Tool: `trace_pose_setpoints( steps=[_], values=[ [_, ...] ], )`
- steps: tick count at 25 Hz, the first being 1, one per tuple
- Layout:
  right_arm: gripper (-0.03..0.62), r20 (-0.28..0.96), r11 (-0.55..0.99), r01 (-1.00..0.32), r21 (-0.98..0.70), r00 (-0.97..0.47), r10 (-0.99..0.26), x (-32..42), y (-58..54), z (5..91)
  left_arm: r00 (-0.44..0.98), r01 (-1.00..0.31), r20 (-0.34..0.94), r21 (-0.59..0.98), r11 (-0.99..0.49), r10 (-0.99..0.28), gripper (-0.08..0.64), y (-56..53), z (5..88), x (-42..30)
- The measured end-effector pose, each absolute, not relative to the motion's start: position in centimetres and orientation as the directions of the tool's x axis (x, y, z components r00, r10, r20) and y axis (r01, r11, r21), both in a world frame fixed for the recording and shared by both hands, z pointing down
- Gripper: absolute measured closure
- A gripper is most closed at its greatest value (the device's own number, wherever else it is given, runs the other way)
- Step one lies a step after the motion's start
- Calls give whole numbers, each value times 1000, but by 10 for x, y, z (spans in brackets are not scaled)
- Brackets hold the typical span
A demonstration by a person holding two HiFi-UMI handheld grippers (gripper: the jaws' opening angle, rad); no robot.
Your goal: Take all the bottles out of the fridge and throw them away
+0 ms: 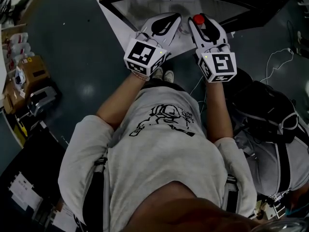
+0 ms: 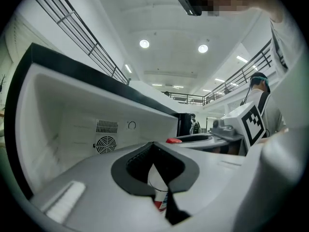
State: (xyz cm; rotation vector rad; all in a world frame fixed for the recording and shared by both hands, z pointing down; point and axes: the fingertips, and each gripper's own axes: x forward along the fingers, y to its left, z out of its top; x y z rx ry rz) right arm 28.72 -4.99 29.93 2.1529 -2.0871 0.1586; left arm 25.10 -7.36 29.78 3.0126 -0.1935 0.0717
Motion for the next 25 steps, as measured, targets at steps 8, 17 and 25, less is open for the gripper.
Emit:
trace_pose_setpoints(
  steps=[8,17,25],
  values=[
    [436,166,-31,-999,27,35,-985,281,-37,284,991,-124,54,114,-986,-119,551,-65,284,242],
    [436,157,-19,-999,27,23,-987,267,-18,269,993,-114,31,105,-988,-112,551,-53,262,226],
    [436,158,-4,-999,32,9,-987,265,-12,266,993,-118,35,104,-988,-115,551,-45,260,224]
  ],
)
